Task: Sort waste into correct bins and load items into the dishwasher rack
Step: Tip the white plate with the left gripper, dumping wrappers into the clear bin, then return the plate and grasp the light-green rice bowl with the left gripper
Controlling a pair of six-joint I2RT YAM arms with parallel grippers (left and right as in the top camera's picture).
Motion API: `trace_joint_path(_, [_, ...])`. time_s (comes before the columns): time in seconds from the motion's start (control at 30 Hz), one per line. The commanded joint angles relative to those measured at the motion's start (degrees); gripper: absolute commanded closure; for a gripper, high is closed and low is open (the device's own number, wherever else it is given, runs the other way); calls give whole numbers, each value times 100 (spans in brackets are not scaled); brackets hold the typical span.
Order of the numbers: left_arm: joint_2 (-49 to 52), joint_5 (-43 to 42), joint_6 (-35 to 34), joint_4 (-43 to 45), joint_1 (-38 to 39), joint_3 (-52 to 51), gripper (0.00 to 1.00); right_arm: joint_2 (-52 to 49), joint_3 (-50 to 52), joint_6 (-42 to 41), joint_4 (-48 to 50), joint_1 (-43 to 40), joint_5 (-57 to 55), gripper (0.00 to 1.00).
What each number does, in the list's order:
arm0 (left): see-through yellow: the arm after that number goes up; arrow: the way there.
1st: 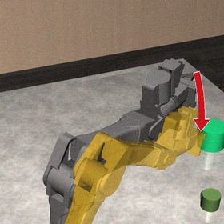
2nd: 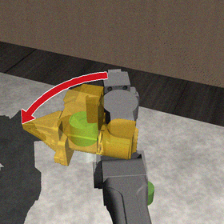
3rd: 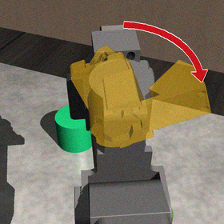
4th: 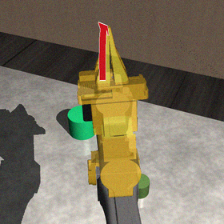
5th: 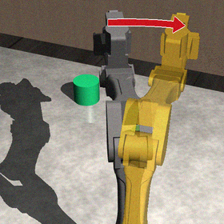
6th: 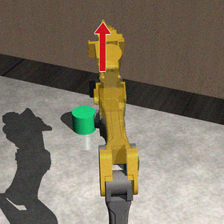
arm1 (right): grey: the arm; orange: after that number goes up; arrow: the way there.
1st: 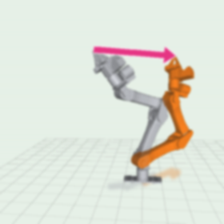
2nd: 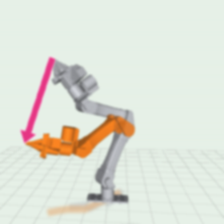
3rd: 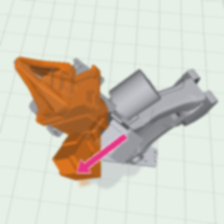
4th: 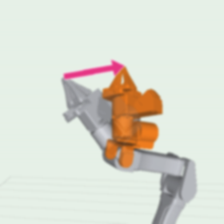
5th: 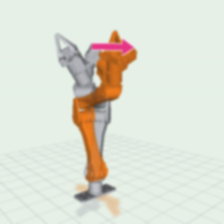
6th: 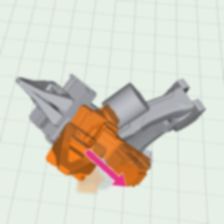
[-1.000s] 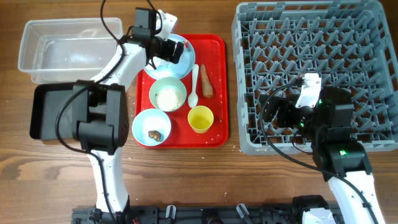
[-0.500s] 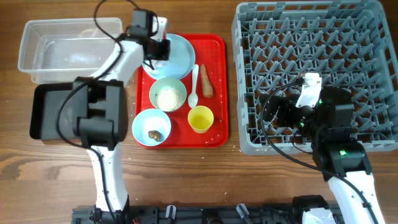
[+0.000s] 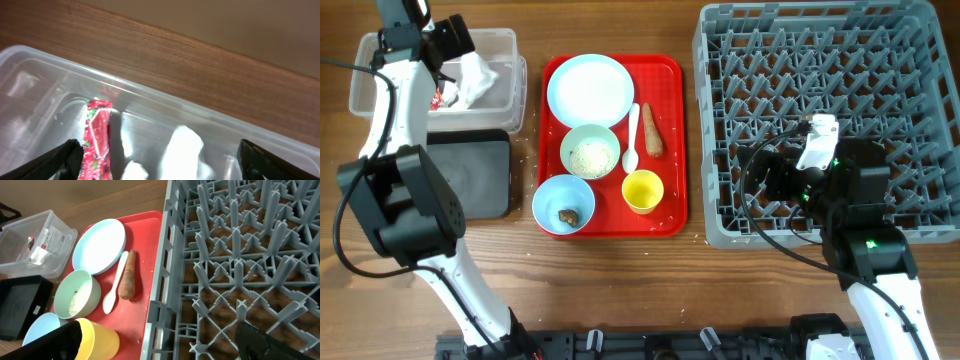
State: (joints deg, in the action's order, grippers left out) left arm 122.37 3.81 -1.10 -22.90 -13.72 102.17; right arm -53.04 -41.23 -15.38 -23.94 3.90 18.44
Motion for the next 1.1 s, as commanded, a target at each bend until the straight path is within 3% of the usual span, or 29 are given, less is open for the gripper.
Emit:
trace_joint_path(0.0, [-785,33,905,-120,181,28,0,-13,-114,-155,39,0,116,1])
trace_joint_path(0.13, [-2146,-125,922,-2006,898,26,0,-11,-114,-157,33,0,118,0])
trace_joint_path(0.27, [-2131,-2013,920,-4264,1692,-85,0,-11,-114,-153,37,0,116,0])
trace_joint_path(0.3, [-2118,-2031,922,-4352,1910,-223,1,-11,-114,-153,35,0,116,0])
trace_joint_path(0.47, [-2109,-2070,199,-3773,2828,-1154,9,-11,-114,-155,35,0,116,0])
trace_joint_path(0.53, [-2107,-2048,-435,-2962,3222,-1816,17,-11,-114,-155,33,0,118,0])
trace_joint_path(0.63, [-2065,-1213,-1200,-2153,3532,-2531,20,-13,-114,-157,35,0,116,0])
trace_joint_path(0.8, [-1408,-1119,-1283,-1480,3873,-2905,35,-13,-114,-157,33,0,116,0])
trace_joint_path(0.97, [-1049,-815,-1290,-1414,3965,-2905,56,-13,-114,-153,31,0,116,0])
trace_joint_path(1.07, [-1049,-708,-1290,-1412,3965,-2905,62,-13,-114,-155,31,0,116,0])
